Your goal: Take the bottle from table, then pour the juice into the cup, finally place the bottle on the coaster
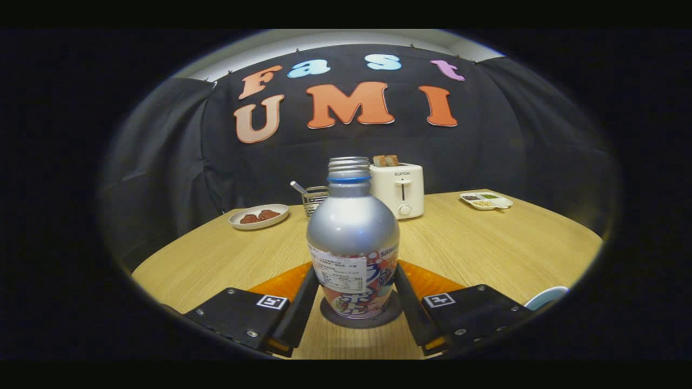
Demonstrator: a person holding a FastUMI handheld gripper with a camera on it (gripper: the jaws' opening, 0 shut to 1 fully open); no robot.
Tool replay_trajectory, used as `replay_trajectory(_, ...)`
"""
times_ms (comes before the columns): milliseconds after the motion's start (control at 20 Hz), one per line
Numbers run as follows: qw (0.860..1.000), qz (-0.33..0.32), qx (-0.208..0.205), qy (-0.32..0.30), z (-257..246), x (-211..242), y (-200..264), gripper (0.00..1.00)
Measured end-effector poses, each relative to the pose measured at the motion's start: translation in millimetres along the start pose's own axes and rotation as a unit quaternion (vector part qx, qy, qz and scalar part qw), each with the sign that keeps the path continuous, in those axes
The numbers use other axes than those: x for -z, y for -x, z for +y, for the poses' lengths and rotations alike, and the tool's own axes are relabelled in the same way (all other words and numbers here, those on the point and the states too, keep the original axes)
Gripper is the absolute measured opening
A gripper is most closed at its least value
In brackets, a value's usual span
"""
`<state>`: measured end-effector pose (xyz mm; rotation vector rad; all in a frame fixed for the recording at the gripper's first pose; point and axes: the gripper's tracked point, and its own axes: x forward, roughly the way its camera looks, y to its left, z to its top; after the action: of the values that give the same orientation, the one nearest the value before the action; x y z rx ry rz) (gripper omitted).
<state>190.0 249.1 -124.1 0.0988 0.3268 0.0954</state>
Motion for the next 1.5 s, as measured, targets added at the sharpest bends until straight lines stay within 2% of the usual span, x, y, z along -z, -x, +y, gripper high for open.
replay_trajectory(400, 1.0, -0.001, -0.004, 0.005, 4, 5, 5, 0.81)
replay_trajectory(450, 1.0, -0.002, -0.005, 0.002, 5, 4, 7, 0.82)
replay_trajectory(500, 1.0, -0.006, -0.004, 0.001, 5, 1, 9, 0.9)
replay_trajectory(600, 1.0, -0.016, -0.001, 0.009, 5, -6, 14, 0.98)
replay_trajectory(750, 0.999, -0.03, -0.001, 0.026, 6, -22, 27, 0.97)
replay_trajectory(1100, 0.996, -0.08, -0.032, 0.017, 4, -77, 95, 0.97)
replay_trajectory(1500, 0.991, -0.127, -0.028, 0.031, -44, -109, 185, 0.97)
